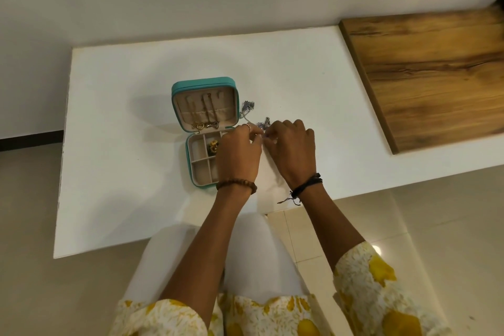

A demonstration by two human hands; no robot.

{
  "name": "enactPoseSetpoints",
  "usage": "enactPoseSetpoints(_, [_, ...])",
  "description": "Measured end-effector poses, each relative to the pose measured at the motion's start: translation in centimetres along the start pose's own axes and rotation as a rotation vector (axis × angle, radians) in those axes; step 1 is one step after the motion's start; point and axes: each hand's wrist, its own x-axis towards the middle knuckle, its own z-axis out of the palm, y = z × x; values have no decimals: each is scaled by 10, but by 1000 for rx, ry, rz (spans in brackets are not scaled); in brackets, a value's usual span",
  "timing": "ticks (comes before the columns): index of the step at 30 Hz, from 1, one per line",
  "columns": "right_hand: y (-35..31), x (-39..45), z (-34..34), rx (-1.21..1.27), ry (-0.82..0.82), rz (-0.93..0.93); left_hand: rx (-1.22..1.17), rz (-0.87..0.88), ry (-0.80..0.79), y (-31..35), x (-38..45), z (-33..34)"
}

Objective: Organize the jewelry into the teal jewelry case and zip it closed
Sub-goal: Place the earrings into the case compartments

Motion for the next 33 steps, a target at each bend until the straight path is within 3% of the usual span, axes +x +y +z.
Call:
enactPoseSetpoints(3, [0, 2, -4, 47, -31, 28, -144, -11, 7, -3, 2, 0])
enactPoseSetpoints(5, [0, 4, -16, 309, -32, 127, -260, -27, -2, -4, 3, 0])
enactPoseSetpoints(8, [-2, 6, -40, 638, -54, 247, -443, -31, -145, 0, 6, -2])
enactPoseSetpoints(13, [-5, 11, -75, 769, -61, 263, -630, -3, -253, 5, 8, 0])
enactPoseSetpoints(22, [-7, 21, -86, 781, -90, 259, -733, -84, -278, 6, 15, 6])
enactPoseSetpoints(33, [13, 42, -75, 801, -17, 289, -510, -3, -203, 3, 26, 24])
